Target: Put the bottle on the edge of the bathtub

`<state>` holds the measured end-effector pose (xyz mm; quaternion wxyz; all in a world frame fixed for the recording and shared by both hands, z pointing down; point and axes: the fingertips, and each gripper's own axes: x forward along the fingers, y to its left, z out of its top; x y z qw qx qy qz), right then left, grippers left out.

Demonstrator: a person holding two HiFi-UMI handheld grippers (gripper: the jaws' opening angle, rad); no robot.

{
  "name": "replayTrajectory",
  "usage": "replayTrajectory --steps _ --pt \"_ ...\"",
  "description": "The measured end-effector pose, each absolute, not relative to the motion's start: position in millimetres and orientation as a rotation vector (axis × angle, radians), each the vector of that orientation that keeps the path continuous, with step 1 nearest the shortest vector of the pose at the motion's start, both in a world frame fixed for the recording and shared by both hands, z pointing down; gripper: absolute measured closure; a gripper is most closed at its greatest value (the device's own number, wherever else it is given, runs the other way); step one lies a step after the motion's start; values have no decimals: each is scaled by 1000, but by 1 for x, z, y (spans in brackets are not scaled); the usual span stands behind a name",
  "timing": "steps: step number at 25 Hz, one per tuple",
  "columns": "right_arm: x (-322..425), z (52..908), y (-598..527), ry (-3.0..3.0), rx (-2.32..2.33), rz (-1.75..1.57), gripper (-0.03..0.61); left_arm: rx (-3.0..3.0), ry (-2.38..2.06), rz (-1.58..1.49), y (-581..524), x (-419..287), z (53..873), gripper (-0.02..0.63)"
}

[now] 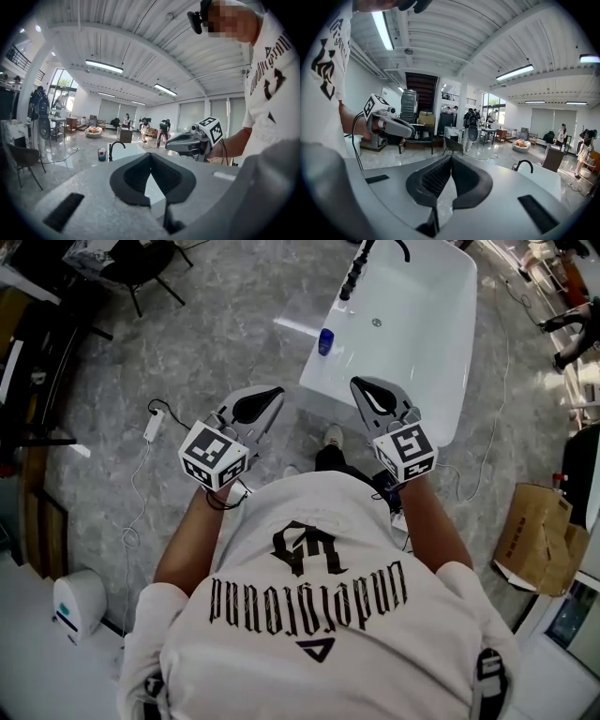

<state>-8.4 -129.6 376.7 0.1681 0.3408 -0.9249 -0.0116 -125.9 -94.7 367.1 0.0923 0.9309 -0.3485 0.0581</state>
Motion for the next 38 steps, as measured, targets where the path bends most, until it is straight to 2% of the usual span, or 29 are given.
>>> replayTrajectory --steps 5,19,38 --pt "-6 368 -110 -2617 973 -48 563 2759 -1023 147 -81 -136 362 598" --pt "41 369 -67 -2583 947 -7 563 2786 -940 178 -52 -101 371 598" --pt "185 383 -33 -2636 879 90 564 2723 -963 268 -20 47 381 598"
